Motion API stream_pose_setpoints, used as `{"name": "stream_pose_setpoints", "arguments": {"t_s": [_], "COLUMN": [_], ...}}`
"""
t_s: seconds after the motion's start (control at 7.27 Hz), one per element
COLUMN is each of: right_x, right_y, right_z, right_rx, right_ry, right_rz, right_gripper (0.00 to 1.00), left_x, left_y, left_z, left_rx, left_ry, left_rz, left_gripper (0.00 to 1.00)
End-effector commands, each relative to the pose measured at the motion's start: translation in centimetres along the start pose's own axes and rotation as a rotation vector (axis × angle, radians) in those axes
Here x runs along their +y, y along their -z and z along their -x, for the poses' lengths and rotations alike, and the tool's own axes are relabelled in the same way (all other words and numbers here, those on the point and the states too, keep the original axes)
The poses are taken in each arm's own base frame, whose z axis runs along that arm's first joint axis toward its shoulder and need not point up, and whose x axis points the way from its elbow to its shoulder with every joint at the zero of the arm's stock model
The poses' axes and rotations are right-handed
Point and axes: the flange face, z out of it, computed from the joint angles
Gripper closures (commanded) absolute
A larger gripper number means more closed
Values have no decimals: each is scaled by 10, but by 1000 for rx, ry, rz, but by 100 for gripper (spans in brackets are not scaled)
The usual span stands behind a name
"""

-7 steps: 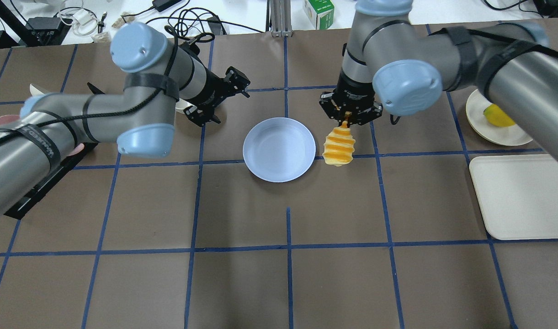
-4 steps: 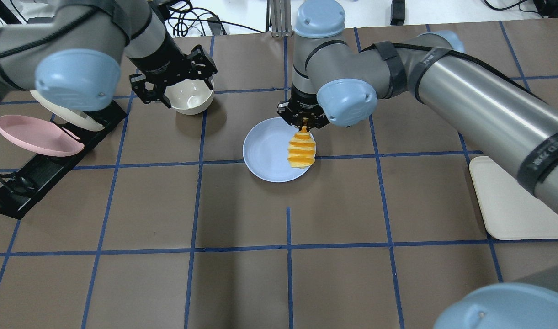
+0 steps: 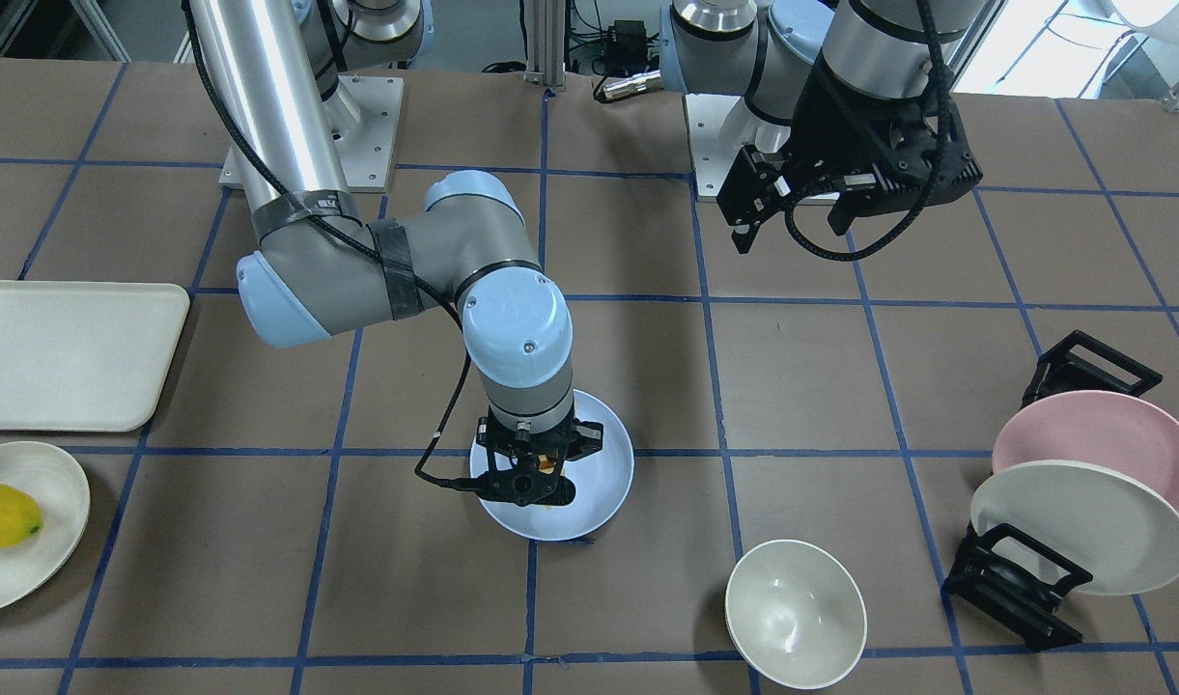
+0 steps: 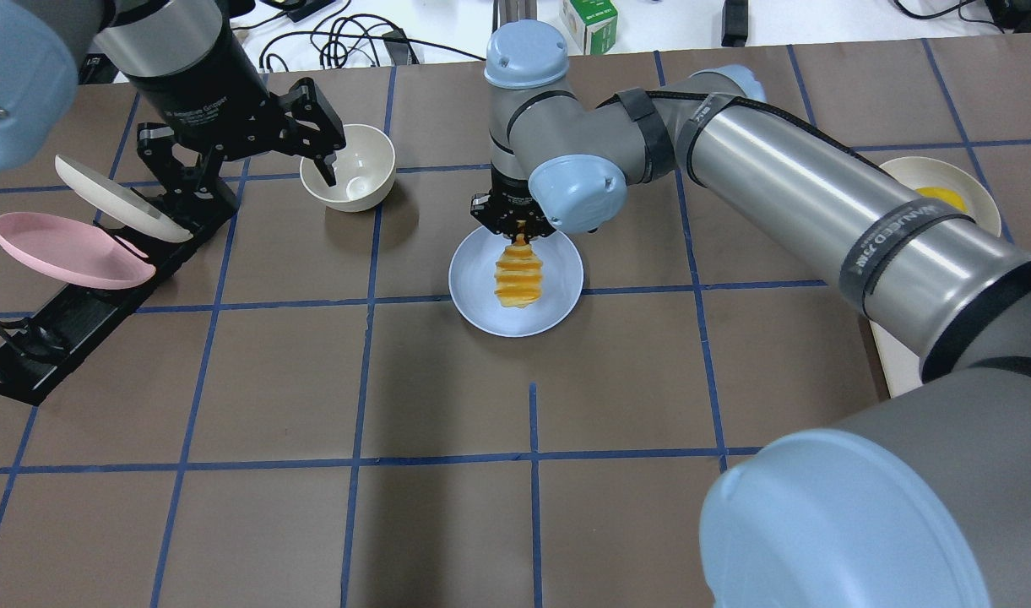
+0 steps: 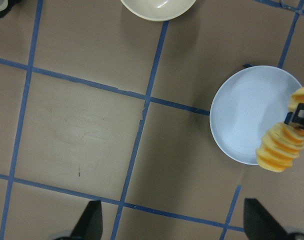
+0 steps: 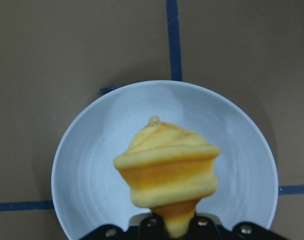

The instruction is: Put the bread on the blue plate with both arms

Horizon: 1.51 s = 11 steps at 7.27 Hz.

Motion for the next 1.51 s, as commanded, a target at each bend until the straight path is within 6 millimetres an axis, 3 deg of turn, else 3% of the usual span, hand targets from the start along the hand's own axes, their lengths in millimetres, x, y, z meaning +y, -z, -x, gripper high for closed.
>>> {"name": "stream_pose_setpoints", "arguments": {"t_s": [0.0,0.28,0.41,0.83,0.96,1.1,1.38], "right_x": [-1,-1,-1,2,-3,-1,-18], "right_y": [-21,-18,-11,37,53,87,153], "right_z": [9,10,10,4,-8,-37,-145], "right_rx": [2,-1,-6,-27,-31,-7,9], "right_ry": [10,10,14,2,-14,-48,-120], "right_rz": [4,1,-9,-64,-79,-65,-32], "right_gripper": [39,9,0,0,0,0,0], "left_x": [13,18,17,15,14,16,21], "left_y": [13,11,5,5,4,5,11], "left_z": [3,8,7,9,16,14,14], "left_rx": [2,-4,-4,-18,-90,-89,-91], "left_ry": [-4,6,6,6,2,-1,-6], "left_rz": [-15,11,24,14,-2,-5,-14], "left_gripper": [0,0,0,0,0,0,0]}}
